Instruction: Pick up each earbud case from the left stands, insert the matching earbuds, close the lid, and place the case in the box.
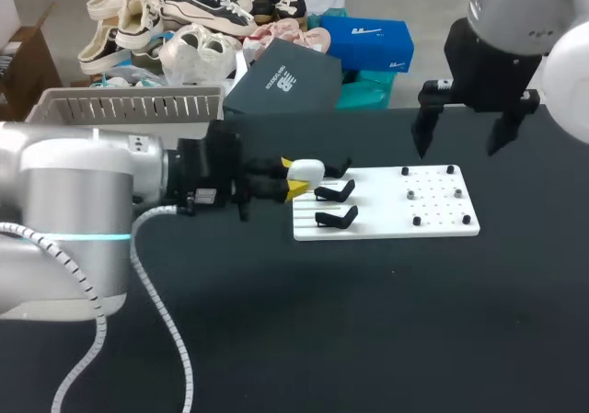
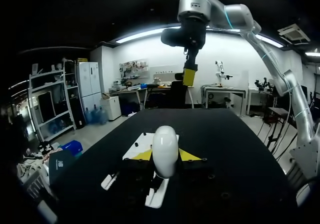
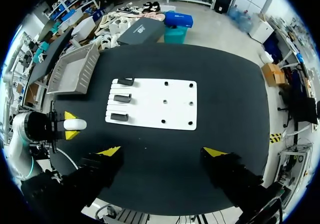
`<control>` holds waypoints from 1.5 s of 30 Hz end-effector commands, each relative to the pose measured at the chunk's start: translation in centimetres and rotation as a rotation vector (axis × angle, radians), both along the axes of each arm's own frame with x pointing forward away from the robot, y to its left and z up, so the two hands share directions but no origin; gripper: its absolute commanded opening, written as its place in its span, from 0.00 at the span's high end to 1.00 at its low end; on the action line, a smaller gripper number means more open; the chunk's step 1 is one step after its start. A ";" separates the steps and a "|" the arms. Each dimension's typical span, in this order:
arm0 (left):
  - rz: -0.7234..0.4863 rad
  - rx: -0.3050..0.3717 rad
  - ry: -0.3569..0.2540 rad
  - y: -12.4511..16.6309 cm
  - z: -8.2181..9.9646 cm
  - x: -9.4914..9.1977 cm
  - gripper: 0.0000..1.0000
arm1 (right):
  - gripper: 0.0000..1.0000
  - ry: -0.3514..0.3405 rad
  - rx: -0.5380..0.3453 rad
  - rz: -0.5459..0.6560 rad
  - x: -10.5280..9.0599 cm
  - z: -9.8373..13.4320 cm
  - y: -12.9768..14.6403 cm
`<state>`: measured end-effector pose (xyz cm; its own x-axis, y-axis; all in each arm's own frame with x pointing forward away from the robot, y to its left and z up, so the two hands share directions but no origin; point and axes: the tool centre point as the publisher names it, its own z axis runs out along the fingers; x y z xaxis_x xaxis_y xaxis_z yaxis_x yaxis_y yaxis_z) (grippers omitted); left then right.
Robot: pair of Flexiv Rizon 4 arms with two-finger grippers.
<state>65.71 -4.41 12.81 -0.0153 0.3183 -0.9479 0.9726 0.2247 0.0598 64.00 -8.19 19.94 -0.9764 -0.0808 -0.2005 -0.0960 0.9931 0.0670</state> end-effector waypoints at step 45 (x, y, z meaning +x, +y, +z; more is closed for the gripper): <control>0.878 0.342 0.056 19.1 0.5 11.2 1.00 | 0.00 -0.006 0.001 -0.002 -0.2 0.0 -0.1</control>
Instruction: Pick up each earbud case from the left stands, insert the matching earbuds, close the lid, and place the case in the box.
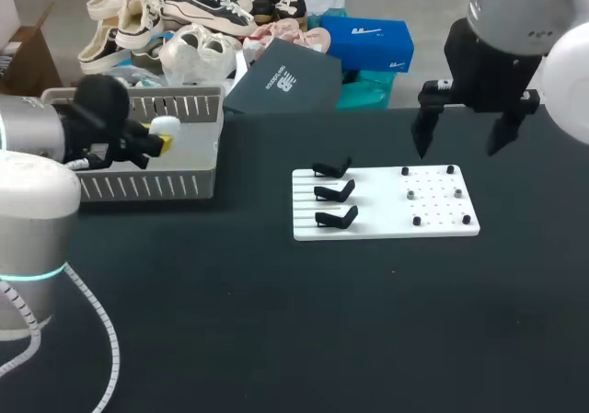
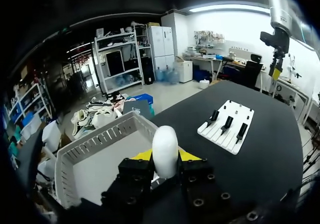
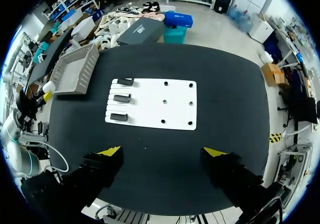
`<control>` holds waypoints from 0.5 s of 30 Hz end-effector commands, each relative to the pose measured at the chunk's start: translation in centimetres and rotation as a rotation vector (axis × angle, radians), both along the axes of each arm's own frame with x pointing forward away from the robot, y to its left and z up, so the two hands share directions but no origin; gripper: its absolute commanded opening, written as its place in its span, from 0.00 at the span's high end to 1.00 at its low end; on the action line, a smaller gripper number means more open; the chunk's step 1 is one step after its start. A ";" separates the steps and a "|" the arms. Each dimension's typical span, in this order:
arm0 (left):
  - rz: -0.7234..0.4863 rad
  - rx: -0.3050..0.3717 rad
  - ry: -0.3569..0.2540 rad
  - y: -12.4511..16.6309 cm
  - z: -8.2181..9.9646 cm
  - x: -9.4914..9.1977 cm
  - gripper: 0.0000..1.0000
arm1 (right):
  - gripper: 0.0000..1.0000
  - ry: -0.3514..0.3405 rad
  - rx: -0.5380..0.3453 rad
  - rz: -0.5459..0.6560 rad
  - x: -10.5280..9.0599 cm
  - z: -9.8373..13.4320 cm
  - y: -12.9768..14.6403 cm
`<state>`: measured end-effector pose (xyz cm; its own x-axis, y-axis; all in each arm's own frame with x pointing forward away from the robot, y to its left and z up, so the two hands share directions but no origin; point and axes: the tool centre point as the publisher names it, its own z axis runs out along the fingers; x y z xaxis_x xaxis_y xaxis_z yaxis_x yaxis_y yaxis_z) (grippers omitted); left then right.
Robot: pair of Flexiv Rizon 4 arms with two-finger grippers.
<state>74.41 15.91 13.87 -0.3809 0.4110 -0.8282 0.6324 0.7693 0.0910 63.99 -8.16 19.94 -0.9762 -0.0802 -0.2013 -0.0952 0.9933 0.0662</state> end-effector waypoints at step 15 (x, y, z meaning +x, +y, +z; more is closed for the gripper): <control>0.190 0.202 0.068 0.4 -2.5 9.9 1.00 | 0.00 -0.005 0.002 -0.001 -0.2 0.0 -0.1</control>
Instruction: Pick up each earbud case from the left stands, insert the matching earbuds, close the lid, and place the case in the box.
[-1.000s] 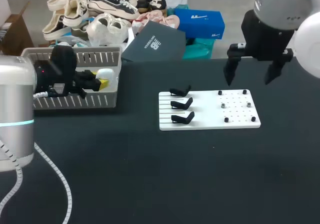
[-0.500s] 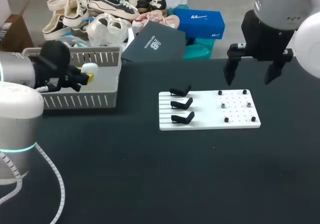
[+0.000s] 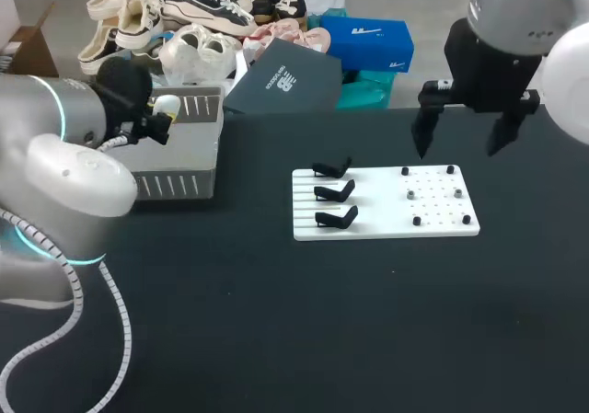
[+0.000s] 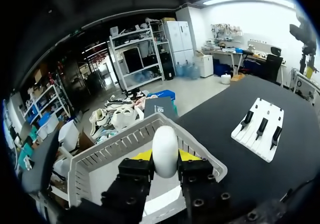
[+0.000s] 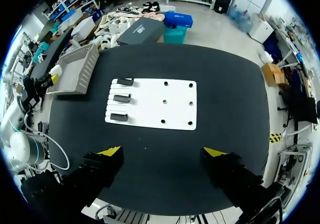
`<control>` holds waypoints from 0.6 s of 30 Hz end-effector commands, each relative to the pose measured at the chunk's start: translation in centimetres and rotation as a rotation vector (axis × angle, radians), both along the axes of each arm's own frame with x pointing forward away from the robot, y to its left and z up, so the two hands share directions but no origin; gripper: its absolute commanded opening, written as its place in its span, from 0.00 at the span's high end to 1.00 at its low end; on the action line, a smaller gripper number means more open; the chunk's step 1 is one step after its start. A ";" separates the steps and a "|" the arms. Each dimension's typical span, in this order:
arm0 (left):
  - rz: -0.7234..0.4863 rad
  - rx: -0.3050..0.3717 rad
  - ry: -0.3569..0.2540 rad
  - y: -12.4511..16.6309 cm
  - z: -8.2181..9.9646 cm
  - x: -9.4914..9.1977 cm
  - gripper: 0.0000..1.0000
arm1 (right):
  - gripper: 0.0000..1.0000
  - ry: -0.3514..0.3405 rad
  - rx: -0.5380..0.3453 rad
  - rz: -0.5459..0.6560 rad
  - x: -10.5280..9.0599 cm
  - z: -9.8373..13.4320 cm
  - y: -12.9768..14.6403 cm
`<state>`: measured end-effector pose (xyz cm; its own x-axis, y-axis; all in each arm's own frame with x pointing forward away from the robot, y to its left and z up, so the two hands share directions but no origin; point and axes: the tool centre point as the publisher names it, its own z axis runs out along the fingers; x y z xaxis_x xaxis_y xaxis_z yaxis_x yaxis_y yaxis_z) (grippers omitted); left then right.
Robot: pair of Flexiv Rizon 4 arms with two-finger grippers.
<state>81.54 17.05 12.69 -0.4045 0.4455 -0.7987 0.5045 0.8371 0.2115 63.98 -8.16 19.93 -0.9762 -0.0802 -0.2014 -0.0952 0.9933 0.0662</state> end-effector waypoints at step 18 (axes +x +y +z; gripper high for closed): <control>-0.013 0.041 0.090 -1.0 -2.3 0.7 0.00 | 0.00 -0.005 0.002 -0.001 -0.2 0.0 -0.1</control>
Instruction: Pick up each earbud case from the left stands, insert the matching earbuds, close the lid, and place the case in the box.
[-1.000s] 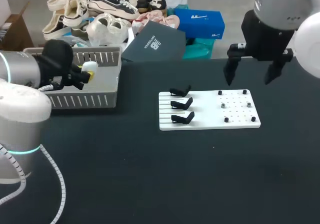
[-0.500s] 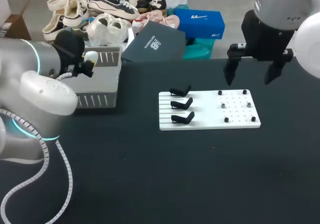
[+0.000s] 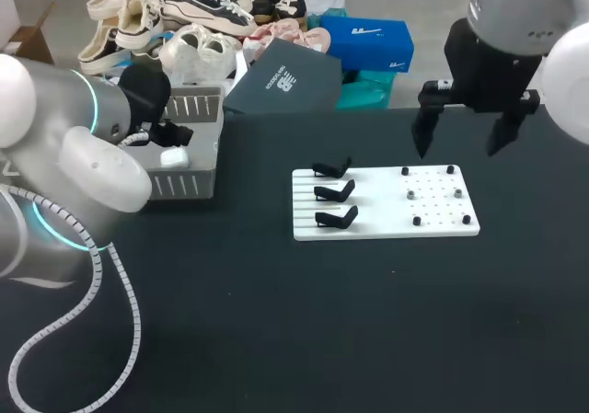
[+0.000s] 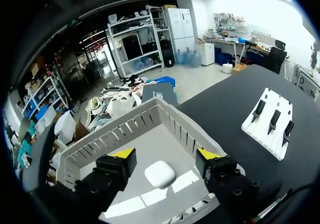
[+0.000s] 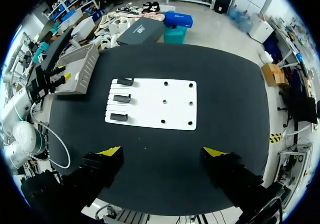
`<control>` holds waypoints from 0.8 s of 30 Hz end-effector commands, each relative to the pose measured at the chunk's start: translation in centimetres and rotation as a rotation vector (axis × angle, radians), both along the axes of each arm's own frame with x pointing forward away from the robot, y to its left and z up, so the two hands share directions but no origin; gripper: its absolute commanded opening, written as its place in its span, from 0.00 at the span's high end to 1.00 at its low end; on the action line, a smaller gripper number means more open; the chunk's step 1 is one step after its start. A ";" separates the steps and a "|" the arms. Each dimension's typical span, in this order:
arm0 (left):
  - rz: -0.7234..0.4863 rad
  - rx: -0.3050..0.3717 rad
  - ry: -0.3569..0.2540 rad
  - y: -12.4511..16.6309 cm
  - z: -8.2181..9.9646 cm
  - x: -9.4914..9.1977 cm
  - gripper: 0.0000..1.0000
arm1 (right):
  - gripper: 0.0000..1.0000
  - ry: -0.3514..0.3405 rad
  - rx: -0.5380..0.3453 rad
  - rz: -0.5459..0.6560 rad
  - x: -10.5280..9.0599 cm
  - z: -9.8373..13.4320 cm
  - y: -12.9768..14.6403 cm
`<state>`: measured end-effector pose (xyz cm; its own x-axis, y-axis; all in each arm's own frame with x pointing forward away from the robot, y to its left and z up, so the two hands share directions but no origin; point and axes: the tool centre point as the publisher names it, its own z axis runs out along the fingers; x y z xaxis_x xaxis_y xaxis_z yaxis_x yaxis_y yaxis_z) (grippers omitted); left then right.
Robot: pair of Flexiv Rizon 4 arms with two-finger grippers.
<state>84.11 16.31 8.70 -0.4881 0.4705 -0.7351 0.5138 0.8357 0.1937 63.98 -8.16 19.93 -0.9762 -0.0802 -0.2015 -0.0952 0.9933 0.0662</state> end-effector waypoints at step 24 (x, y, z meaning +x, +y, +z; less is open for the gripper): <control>-0.465 -0.240 -0.094 -11.4 6.1 -15.3 0.00 | 0.00 -0.005 0.002 -0.001 -0.2 0.0 -0.1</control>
<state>69.59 4.61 14.44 -0.3070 0.5689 -0.7630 0.8059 0.5818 0.1096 63.98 -8.16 19.93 -0.9762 -0.0801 -0.2016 -0.0951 0.9933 0.0662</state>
